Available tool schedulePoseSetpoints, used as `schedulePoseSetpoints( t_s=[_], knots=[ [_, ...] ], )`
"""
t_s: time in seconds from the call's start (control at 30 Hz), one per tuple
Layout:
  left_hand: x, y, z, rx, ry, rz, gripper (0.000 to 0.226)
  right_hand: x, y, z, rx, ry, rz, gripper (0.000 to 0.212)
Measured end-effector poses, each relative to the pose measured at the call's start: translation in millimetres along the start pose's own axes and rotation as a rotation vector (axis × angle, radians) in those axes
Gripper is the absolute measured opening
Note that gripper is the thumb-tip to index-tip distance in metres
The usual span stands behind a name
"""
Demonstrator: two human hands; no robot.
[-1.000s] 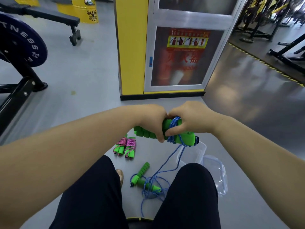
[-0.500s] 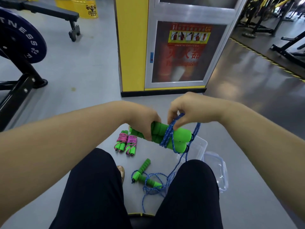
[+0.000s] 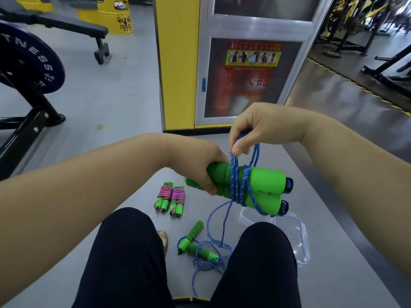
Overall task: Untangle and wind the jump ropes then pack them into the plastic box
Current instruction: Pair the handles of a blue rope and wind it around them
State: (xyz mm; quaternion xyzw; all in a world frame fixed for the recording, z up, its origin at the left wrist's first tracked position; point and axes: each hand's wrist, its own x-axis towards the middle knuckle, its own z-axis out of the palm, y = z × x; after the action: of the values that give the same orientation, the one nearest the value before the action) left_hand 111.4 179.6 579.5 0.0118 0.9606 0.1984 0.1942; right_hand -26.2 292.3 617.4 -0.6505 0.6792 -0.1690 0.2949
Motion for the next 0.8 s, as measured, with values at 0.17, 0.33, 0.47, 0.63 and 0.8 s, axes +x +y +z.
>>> schedulePoseSetpoints(
  t_s=[0.17, 0.33, 0.47, 0.63, 0.8],
  knots=[
    [-13, 1, -4, -0.049, 0.130, 0.077, 0.028, -12, 37, 13, 0.338, 0.055, 0.072, 0.014],
    [-16, 4, -3, -0.049, 0.289, 0.061, 0.065, -7, 103, 55, 0.847, 0.228, 0.389, 0.011],
    [-22, 1, -18, -0.109, 0.344, 0.067, 0.068, -3, 111, 86, 0.867, 0.219, 0.293, 0.030],
    [-17, -25, -25, -0.183, 0.395, -0.113, 0.045, 3, 117, 144, 0.136, -0.100, 0.464, 0.021],
    [-11, -57, 10, -0.169, 0.297, -0.288, 0.050, -7, 150, 162, -0.202, -0.030, 0.748, 0.036]
  ],
)
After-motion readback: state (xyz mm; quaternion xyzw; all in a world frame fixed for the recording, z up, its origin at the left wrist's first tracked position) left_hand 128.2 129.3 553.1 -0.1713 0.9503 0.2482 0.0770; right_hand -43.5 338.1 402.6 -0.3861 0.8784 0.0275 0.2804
